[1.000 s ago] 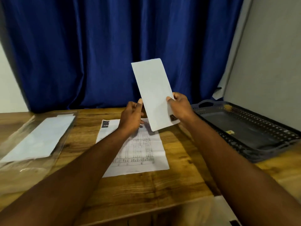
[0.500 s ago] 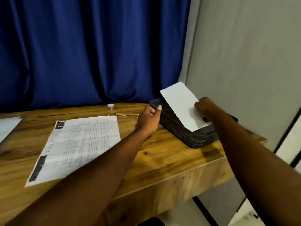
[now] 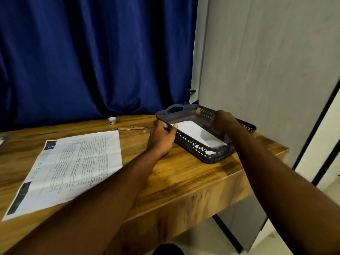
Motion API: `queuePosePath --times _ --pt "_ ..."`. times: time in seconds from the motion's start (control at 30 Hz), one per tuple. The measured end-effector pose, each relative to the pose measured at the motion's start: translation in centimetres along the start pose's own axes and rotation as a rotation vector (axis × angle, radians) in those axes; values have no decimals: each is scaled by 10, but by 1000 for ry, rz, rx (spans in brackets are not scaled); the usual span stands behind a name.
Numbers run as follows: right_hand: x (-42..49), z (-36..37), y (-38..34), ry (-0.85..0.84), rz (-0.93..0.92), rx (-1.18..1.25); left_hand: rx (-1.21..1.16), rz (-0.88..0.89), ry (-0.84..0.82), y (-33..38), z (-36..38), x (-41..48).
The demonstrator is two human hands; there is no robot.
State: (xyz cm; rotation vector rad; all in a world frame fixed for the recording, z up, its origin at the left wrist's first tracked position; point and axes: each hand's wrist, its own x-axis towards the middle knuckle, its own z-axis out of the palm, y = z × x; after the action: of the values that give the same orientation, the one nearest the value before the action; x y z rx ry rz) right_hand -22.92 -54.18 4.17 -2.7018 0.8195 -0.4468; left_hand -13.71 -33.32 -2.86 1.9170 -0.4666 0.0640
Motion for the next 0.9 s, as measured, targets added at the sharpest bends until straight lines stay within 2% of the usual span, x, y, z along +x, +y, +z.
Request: queuePosePath --times 0.2,0.33,0.5,0.63,0.77,0.9 --pt "-9 -2 -48 173 -194 137 18 38 20 3 -13 5" --pt "-20 7 -103 150 -357 250 88 108 64 -4 -42 16" --pt "-38 40 -171 23 -494 264 219 212 101 -29 -110 35" --pt "-49 78 -211 -52 -575 206 272 163 199 -51 -172 45" --pt "-55 118 -246 -113 -658 188 402 38 250 -86 -235 43" --pt "-46 150 -261 -203 -668 176 545 -94 189 -116 -275 36"
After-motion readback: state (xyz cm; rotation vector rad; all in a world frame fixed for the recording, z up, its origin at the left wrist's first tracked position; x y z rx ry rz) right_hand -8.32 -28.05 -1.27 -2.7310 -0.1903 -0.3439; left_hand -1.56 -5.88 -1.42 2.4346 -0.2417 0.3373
